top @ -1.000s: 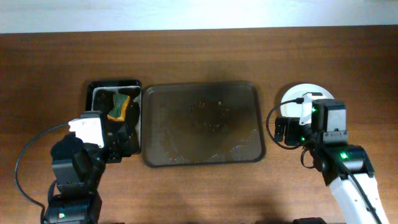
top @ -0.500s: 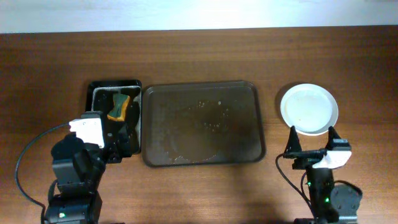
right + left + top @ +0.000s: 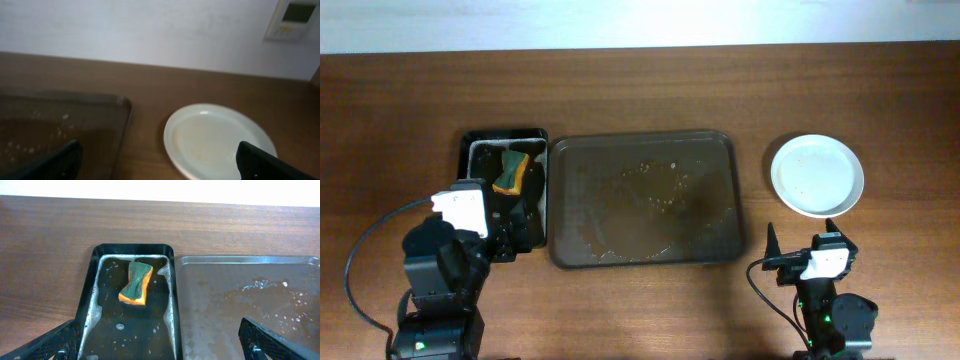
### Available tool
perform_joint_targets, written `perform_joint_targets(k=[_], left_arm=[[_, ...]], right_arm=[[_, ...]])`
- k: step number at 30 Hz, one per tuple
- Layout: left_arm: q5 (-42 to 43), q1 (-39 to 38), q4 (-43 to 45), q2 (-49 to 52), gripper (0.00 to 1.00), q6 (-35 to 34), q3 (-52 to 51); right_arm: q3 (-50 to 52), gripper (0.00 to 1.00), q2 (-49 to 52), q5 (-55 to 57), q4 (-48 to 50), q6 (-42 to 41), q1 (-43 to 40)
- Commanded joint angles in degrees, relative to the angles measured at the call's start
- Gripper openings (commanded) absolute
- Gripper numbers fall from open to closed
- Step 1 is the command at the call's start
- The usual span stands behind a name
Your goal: Clean dirty plates on tray and stack at the side
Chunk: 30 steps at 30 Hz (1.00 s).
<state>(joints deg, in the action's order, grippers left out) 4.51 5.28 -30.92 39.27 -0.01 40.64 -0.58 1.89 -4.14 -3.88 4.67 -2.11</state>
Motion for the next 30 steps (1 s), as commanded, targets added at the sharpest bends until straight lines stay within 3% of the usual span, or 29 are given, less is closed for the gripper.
perform_joint_targets(k=[1, 30], left_arm=[[0.7, 0.1, 0.0, -0.2, 1.00, 0.7, -0.2], [0.7, 0.1, -1.5, -1.7, 1.00, 0.7, -0.3]], right_arm=[[0.3, 0.98, -1.4, -0.5, -0.2, 0.9, -0.2], [0.3, 0.98, -1.2, -0.3, -0.2, 0.9, -0.2]])
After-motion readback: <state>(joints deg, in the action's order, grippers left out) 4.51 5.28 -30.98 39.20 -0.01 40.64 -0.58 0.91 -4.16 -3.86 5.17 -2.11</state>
